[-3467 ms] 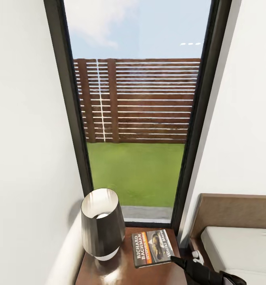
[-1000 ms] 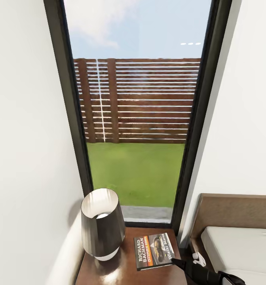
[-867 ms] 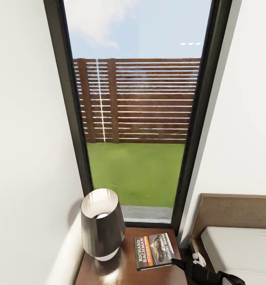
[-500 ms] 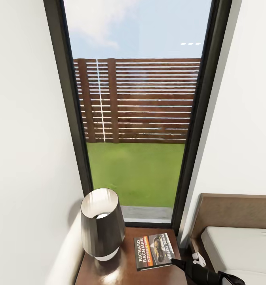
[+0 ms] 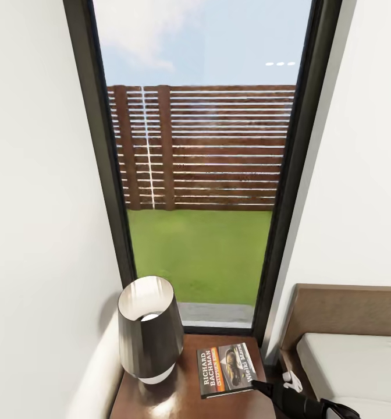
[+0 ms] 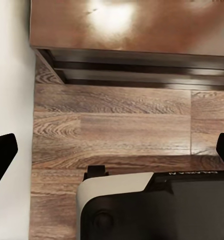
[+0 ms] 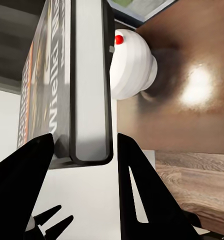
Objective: In the bedroom, move the book from the bed onto either nightstand, and place the two sandals side by side next to the bed.
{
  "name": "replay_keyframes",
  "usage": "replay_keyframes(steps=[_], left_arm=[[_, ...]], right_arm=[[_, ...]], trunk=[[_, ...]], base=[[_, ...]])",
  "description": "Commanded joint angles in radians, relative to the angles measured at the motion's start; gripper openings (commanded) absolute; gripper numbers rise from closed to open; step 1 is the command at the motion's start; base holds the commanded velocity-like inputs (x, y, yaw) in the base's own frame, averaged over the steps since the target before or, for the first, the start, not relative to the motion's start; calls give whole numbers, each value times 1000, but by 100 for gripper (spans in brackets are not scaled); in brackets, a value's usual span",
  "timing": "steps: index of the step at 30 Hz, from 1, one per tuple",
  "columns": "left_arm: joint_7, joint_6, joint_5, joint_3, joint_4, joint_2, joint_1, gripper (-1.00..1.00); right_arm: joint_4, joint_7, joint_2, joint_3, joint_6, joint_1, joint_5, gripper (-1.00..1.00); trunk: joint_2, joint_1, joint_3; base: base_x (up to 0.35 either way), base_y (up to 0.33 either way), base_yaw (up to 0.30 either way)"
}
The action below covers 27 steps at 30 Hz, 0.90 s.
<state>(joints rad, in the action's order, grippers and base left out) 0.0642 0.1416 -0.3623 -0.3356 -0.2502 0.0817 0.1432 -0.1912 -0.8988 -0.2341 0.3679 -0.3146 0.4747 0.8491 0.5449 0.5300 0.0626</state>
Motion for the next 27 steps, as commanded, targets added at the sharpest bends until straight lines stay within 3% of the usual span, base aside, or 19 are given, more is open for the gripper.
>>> replay_keyframes(steps=[1,27], left_arm=[[3,4,-10,-6,1,1,1,100],[3,7,-10,-6,0,0,1,100]], right_arm=[[-1,-1,-1,5,-9,1,11,-100],[-1,29,0,5,-9,1,8,-100]], trunk=[[9,4,5],[191,104,87]], base=[[0,0,0],[0,0,0]])
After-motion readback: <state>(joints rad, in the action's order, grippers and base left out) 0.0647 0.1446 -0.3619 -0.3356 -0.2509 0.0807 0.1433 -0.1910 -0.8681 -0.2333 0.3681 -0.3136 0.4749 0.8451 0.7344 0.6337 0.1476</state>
